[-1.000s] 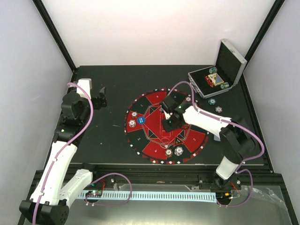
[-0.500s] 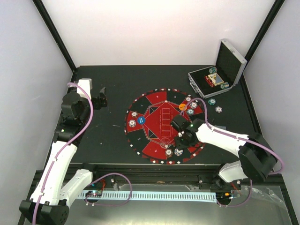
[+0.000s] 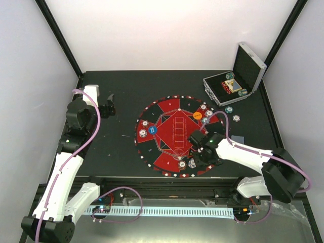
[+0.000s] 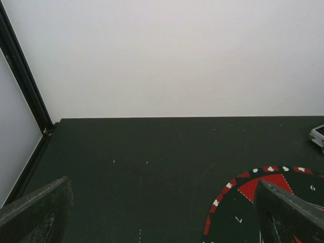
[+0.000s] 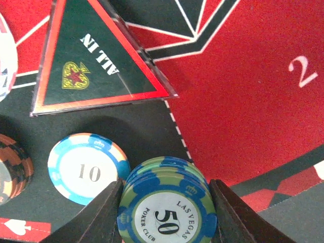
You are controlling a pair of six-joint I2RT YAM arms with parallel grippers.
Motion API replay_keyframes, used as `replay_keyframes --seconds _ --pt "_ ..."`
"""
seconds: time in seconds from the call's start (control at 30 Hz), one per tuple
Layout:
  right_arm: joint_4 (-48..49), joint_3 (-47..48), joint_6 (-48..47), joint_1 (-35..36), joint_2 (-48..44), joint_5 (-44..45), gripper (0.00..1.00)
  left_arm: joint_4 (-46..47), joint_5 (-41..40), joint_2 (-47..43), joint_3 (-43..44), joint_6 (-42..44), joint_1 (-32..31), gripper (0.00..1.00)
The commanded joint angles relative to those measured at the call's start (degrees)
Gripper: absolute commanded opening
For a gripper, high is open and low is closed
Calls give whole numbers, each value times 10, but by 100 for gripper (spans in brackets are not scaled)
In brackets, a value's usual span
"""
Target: Distribute texas hold em gaming equipment
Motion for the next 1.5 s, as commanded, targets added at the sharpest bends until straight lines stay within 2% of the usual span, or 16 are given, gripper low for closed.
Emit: replay_keyframes --seconds 0.0,0.4,1.1,1.47 --pt "0 -6 23 2 -21 25 38 8 4 -2 2 -4 2 99" --pt "0 -24 52 0 -22 37 38 7 4 -2 2 -4 3 99" --pt "57 -45 41 0 5 -8 39 7 3 -2 1 -4 2 99" --pt "43 -44 50 1 4 5 49 6 3 -4 2 -4 3 99"
